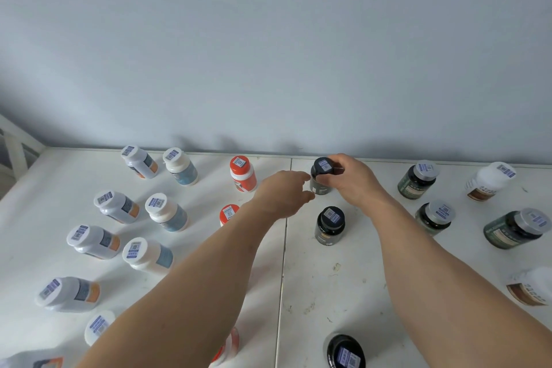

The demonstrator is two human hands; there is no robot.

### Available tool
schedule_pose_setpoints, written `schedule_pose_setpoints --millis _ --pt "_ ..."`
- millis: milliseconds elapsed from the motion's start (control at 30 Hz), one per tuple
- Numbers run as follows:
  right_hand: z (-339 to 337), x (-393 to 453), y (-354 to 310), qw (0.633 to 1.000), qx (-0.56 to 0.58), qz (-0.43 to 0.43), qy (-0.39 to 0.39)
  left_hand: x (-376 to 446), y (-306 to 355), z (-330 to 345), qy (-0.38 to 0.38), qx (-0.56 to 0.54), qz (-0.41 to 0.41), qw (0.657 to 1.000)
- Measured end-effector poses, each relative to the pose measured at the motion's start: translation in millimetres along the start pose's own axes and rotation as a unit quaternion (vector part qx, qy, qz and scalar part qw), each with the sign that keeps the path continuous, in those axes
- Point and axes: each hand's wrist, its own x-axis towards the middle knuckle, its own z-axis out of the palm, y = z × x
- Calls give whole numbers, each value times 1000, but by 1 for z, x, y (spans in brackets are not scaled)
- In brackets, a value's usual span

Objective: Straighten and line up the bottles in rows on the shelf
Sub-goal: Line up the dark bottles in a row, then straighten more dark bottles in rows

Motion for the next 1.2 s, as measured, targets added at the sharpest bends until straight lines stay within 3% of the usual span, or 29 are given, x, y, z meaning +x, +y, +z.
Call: schedule_pose_setpoints --millis 200,300,500,867,1200 --pt "-8 -20 -15 993 -107 -33 23 -21 7 -10 29 46 0 999" --pt "-12 -39 -21 969 -226 -82 59 -38 15 -15 61 87 14 994" --pt "-19 -95 -31 911 -389 -128 39 -76 34 -20 127 164 62 976" --pt "-27 -233 -33 905 -400 -103 102 -188 63 -9 188 161 144 958" --pt "-54 -328 5 928 -321 -95 163 -253 113 28 194 119 206 952"
